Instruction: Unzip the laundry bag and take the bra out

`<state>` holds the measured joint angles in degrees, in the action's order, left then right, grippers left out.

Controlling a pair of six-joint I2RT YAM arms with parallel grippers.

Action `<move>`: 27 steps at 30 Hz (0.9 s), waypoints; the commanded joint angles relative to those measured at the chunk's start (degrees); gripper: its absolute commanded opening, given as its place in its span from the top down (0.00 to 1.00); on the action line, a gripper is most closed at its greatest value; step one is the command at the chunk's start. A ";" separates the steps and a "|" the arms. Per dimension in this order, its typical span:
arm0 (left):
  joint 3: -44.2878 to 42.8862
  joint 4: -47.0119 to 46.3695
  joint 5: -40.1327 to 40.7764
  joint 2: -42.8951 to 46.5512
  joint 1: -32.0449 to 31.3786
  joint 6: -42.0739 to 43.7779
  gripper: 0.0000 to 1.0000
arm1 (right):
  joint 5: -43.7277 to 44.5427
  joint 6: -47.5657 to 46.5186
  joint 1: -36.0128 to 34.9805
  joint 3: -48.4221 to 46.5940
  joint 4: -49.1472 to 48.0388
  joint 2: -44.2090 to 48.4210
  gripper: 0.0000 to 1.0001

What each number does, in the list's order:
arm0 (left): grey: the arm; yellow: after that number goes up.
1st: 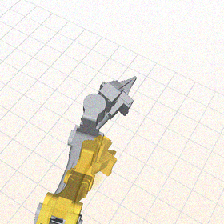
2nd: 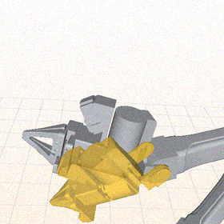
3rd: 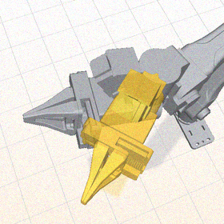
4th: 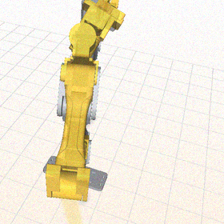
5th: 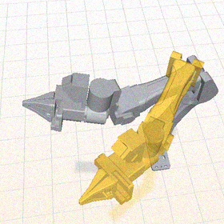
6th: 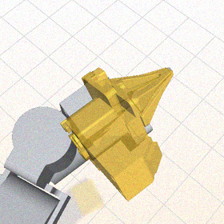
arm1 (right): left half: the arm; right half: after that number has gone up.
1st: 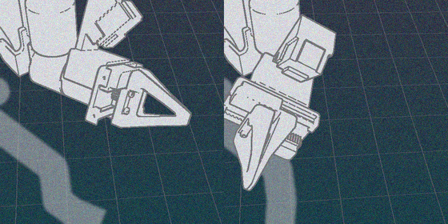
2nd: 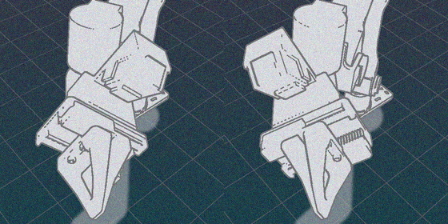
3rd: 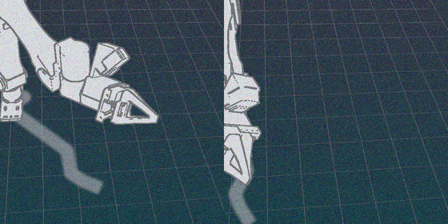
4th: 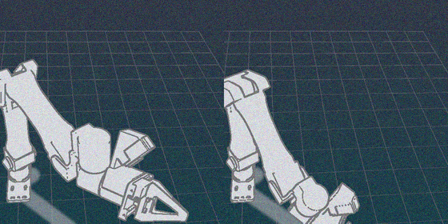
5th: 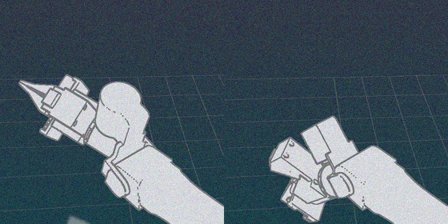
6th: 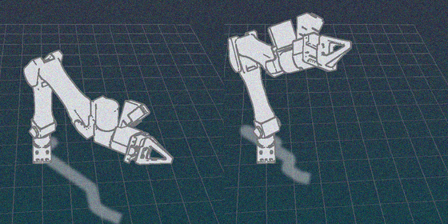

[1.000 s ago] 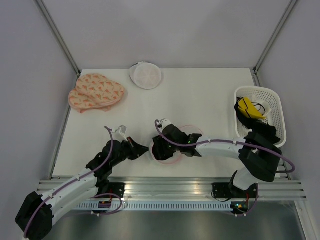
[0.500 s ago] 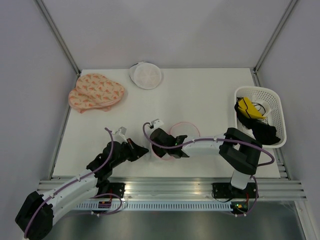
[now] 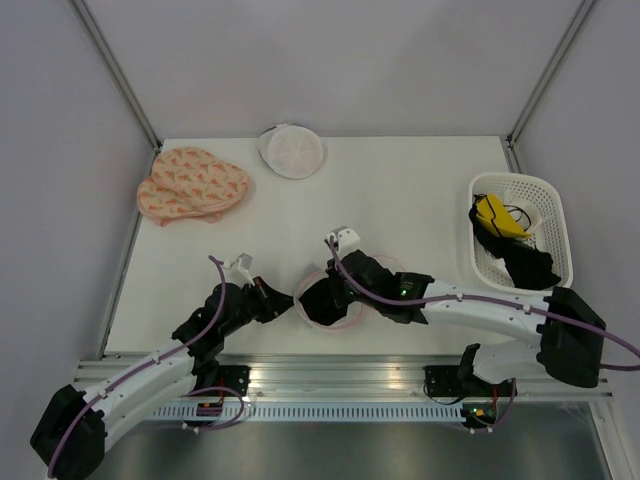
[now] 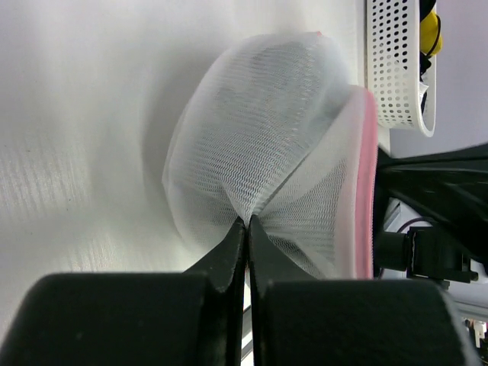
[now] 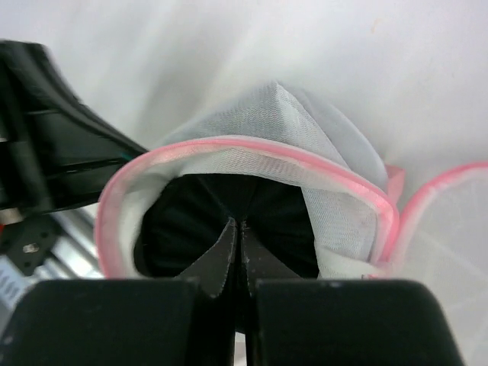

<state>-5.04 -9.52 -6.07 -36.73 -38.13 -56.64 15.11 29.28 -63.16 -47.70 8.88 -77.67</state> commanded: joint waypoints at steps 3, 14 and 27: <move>-0.15 -0.85 0.88 -0.36 -0.19 -0.75 0.98 | -6.21 -0.71 -0.13 0.42 0.87 8.23 1.00; 0.12 -0.50 0.88 -0.18 -0.19 -0.93 0.98 | -29.31 1.57 1.37 2.00 -5.62 15.79 1.00; 0.12 -0.76 0.79 0.34 -0.19 -1.19 0.98 | -57.19 10.97 1.37 5.25 -32.77 12.10 1.00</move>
<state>-5.04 -9.54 -6.09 -36.91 -38.33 -56.71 -30.81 36.07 -61.56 -42.98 -8.29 -66.15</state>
